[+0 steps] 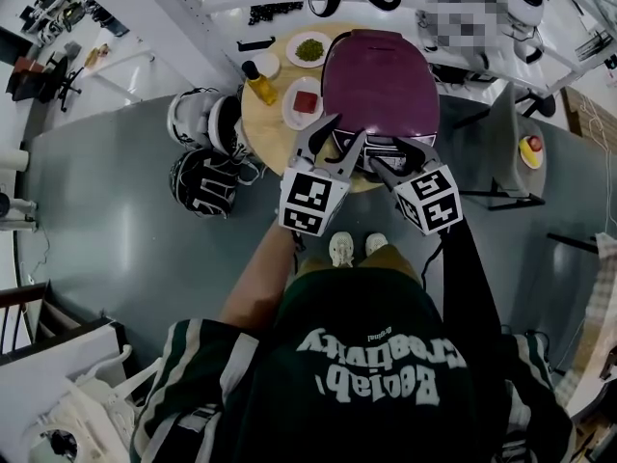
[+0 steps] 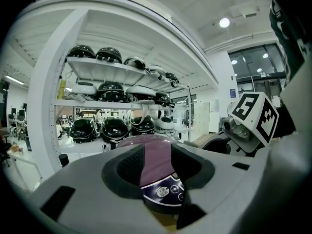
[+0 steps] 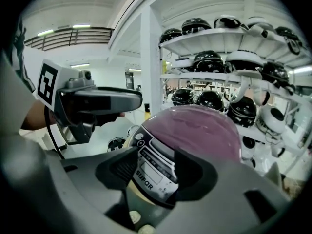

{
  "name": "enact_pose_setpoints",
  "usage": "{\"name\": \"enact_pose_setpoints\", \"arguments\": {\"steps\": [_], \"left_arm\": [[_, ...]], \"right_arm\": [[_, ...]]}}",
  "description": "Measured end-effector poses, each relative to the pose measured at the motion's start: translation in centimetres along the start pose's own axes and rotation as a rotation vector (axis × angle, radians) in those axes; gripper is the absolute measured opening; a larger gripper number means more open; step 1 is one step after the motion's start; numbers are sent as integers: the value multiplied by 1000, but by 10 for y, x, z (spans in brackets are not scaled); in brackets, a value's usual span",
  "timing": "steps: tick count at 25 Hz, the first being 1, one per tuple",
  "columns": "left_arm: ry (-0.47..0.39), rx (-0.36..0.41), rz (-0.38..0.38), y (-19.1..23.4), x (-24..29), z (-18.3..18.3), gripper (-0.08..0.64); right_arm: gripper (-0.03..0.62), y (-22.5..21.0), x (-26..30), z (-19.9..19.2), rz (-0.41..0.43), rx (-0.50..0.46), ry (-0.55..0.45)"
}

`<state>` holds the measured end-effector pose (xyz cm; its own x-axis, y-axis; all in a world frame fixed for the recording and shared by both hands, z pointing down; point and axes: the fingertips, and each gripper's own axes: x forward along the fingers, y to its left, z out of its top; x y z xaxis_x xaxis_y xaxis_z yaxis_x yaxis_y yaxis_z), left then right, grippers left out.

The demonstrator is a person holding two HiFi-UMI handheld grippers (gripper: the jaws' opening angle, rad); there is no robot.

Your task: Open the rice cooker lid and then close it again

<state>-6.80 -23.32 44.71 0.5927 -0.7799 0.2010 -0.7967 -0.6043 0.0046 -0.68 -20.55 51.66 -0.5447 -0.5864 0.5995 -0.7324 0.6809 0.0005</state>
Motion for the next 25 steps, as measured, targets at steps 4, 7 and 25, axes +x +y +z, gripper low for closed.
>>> {"name": "enact_pose_setpoints", "arguments": {"steps": [4, 7, 25], "left_arm": [[-2, -8, 2, 2, 0, 0, 170], [-10, -4, -1, 2, 0, 4, 170], [-8, -14, 5, 9, -4, 5, 169]], "right_arm": [[242, 0, 0, 0, 14, 12, 11], [236, 0, -1, 1, 13, 16, 8], [232, -2, 1, 1, -2, 28, 20]]}}
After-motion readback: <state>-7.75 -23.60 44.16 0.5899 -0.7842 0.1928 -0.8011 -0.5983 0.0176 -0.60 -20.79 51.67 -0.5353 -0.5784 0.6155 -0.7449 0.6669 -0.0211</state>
